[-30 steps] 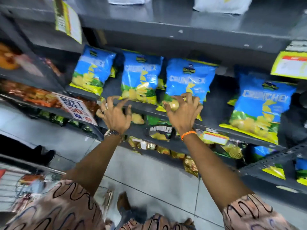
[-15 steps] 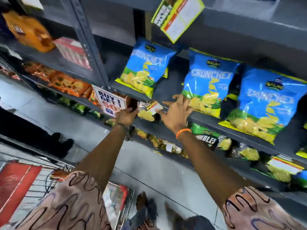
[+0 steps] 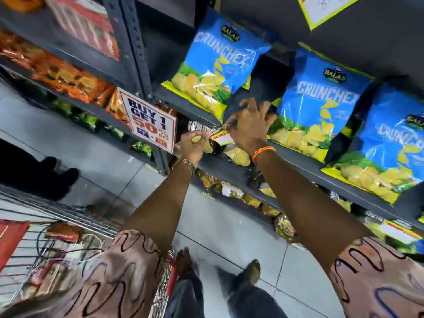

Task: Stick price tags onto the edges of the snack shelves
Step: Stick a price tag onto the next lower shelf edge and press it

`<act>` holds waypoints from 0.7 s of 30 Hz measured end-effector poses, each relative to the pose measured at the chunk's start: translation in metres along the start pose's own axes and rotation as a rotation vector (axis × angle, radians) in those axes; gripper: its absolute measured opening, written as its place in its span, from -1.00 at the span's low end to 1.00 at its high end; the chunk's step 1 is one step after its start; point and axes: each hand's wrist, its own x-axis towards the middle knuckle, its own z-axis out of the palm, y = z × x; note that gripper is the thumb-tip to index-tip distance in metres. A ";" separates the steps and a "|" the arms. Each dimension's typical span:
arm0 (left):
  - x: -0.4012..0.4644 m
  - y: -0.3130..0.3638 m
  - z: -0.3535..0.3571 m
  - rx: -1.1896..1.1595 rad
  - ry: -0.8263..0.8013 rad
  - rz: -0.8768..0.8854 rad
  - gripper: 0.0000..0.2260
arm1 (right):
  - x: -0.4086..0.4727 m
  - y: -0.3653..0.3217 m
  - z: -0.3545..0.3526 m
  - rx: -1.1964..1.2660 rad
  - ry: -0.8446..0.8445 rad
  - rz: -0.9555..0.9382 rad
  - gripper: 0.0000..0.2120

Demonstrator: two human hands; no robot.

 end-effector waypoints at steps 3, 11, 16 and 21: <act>0.009 -0.010 -0.004 0.108 0.090 -0.017 -0.87 | -0.001 -0.006 0.002 0.019 0.035 0.037 -0.92; 0.001 0.040 -0.022 0.490 0.234 0.128 -0.81 | -0.015 -0.005 0.014 -0.051 0.067 0.128 -0.89; 0.002 0.060 -0.030 0.761 0.268 0.293 -0.77 | -0.023 -0.005 0.023 -0.036 0.043 0.192 -0.87; 0.003 0.067 -0.032 0.887 0.287 0.415 -0.72 | -0.031 -0.006 0.030 0.008 0.092 0.254 -0.84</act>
